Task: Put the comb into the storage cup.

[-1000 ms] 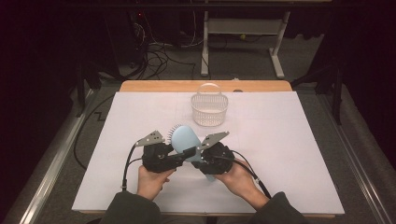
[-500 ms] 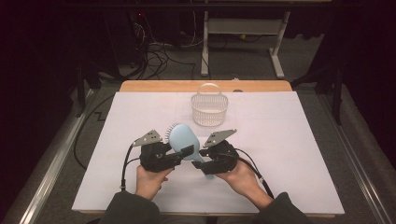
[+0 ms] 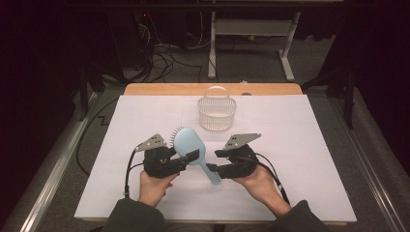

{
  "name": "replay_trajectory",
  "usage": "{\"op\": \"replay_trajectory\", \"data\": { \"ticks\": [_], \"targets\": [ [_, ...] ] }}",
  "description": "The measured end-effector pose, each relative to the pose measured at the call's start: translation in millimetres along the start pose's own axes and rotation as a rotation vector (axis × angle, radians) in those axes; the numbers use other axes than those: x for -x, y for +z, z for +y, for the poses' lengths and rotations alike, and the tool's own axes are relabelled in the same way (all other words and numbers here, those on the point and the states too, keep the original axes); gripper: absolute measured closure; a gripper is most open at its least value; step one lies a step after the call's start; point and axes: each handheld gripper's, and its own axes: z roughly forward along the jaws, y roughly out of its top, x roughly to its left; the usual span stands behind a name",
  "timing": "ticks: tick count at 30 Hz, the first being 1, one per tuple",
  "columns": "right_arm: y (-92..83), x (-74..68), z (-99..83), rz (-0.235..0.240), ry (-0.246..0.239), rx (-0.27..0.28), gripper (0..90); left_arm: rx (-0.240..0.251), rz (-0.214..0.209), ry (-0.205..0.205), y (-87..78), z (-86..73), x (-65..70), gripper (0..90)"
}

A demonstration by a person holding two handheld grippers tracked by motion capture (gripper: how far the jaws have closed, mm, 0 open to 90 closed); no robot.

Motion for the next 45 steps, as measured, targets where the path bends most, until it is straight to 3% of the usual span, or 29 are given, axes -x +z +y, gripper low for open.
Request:
{"op": "replay_trajectory", "data": {
  "ticks": [27,45],
  "targets": [
    [-36.1,20.7,-27.4,-0.084,0.03,0.061,38.8,0.004,0.013,0.004,-2.3,0.5,-0.8,49.6],
    [-63.1,34.7,-49.8,-0.151,0.054,0.135,35.2,0.015,0.01,-0.004,-6.2,1.9,-2.7,49.7]
  ]
}}
